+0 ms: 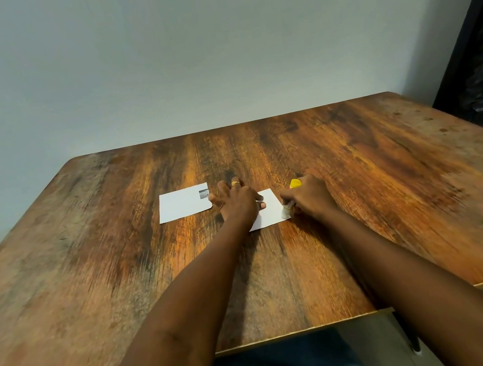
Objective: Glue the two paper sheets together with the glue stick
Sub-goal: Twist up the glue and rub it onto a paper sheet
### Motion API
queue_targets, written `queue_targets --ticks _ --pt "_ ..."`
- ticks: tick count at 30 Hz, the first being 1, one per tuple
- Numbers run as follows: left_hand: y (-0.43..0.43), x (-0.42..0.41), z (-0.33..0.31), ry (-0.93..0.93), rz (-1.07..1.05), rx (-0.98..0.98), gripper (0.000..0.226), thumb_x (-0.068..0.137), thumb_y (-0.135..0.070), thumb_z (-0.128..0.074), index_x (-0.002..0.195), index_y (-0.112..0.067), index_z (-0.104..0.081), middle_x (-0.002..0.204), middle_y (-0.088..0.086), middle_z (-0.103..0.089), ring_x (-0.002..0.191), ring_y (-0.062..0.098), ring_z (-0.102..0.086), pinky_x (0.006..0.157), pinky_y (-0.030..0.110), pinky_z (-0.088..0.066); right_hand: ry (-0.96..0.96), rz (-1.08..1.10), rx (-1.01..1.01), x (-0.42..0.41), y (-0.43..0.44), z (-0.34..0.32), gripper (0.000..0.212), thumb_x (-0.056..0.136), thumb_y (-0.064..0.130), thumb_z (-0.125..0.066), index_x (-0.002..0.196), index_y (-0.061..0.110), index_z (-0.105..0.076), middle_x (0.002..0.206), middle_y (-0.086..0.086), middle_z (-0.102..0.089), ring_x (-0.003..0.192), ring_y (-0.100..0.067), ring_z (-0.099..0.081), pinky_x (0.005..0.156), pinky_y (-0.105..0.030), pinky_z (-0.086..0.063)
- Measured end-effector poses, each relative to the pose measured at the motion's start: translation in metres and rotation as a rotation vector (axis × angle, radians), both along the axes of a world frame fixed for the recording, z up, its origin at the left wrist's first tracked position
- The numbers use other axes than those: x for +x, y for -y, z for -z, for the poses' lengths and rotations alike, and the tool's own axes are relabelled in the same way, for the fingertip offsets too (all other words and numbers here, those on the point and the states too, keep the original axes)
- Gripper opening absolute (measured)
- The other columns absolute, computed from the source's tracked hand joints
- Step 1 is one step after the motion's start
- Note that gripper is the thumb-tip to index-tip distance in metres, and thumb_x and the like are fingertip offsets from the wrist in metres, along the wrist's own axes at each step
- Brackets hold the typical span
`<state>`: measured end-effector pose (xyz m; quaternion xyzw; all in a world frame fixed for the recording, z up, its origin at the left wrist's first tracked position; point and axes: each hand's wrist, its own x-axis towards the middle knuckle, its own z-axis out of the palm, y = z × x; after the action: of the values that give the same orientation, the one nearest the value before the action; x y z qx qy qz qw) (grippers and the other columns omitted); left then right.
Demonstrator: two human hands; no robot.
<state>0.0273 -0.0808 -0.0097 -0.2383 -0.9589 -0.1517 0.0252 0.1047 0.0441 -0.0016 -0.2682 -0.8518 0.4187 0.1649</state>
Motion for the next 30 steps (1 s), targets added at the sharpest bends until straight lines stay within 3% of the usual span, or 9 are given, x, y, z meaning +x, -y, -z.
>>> queue_targets --ticks 4,6,9,13,18,24,25,27,30 --pt "0.000 0.001 -0.001 -0.005 0.007 -0.008 0.031 0.086 -0.034 -0.062 0.116 -0.029 -0.067 0.142 0.004 -0.040 0.132 0.033 -0.023 0.103 0.052 -0.021 -0.081 0.038 -0.129 0.005 -0.001 -0.003 0.025 0.066 0.020 -0.073 0.049 0.010 -0.056 0.049 -0.001 -0.056 0.044 -0.014 -0.053 0.047 -0.029 -0.042" --pt "0.000 0.002 -0.001 0.006 0.006 0.003 0.031 0.086 -0.033 -0.062 0.117 -0.028 -0.067 0.142 0.004 -0.040 0.132 0.033 -0.023 0.103 0.052 -0.022 -0.198 0.078 -0.332 0.010 -0.003 -0.001 0.012 0.065 0.011 -0.071 0.062 0.003 -0.062 0.054 -0.008 -0.060 0.043 -0.020 -0.056 0.047 -0.031 -0.047" --pt "0.001 0.003 0.000 0.016 -0.003 0.032 0.031 0.088 -0.028 -0.060 0.118 -0.027 -0.066 0.142 0.004 -0.040 0.133 0.033 -0.023 0.103 0.052 -0.021 -0.358 0.083 -0.633 0.018 -0.007 0.000 0.016 0.076 0.012 -0.068 0.087 0.001 -0.065 0.065 -0.015 -0.061 0.045 -0.022 -0.054 0.048 -0.030 -0.049" --pt "0.001 0.003 0.001 0.012 0.004 0.029 0.031 0.090 -0.026 -0.057 0.120 -0.026 -0.065 0.143 0.003 -0.041 0.133 0.032 -0.023 0.103 0.052 -0.021 -0.506 0.118 -0.785 0.021 -0.015 0.003 0.013 0.086 0.018 -0.057 0.084 0.007 -0.064 0.060 -0.010 -0.054 0.040 -0.015 -0.052 0.047 -0.029 -0.045" --pt "0.002 0.001 0.000 -0.013 0.004 0.045 0.031 0.092 -0.026 -0.054 0.120 -0.028 -0.065 0.140 0.002 -0.042 0.131 0.032 -0.025 0.100 0.049 -0.024 -0.611 0.168 -0.931 0.025 -0.029 0.004 0.019 0.080 -0.008 -0.054 0.080 0.008 -0.065 0.078 -0.011 -0.063 0.063 -0.019 -0.059 0.050 -0.022 -0.055" --pt "0.001 0.003 0.000 -0.025 0.020 0.056 0.032 0.095 -0.024 -0.048 0.122 -0.028 -0.064 0.138 0.003 -0.043 0.129 0.032 -0.025 0.101 0.050 -0.026 -0.666 0.239 -0.747 0.021 -0.040 0.010 0.034 0.089 -0.010 -0.050 0.123 -0.011 -0.053 0.101 -0.009 -0.060 0.091 -0.017 -0.053 0.084 -0.024 -0.047" --pt "0.000 0.005 0.000 -0.019 0.023 0.059 0.032 0.095 -0.024 -0.048 0.123 -0.027 -0.063 0.137 0.003 -0.044 0.129 0.032 -0.025 0.100 0.050 -0.027 -0.661 0.251 -0.689 0.019 -0.040 0.010 0.034 0.091 -0.007 -0.048 0.125 -0.011 -0.051 0.106 -0.008 -0.057 0.092 -0.016 -0.051 0.082 -0.017 -0.045" --pt "-0.003 0.008 0.000 -0.014 0.027 0.078 0.032 0.095 -0.024 -0.048 0.122 -0.027 -0.064 0.136 0.003 -0.045 0.128 0.031 -0.024 0.098 0.049 -0.026 -0.636 0.269 -0.576 0.017 -0.040 0.012 0.030 0.094 -0.002 -0.045 0.121 -0.011 -0.055 0.098 -0.006 -0.054 0.076 -0.009 -0.047 0.058 -0.004 -0.039" --pt "-0.008 0.012 -0.001 -0.022 0.024 0.108 0.030 0.094 -0.023 -0.050 0.120 -0.026 -0.065 0.136 0.003 -0.046 0.128 0.030 -0.024 0.097 0.048 -0.023 -0.573 0.272 -0.535 0.014 -0.043 0.018 0.021 0.098 0.005 -0.041 0.110 0.002 -0.057 0.072 -0.001 -0.048 0.059 -0.009 -0.037 0.045 -0.013 -0.037"
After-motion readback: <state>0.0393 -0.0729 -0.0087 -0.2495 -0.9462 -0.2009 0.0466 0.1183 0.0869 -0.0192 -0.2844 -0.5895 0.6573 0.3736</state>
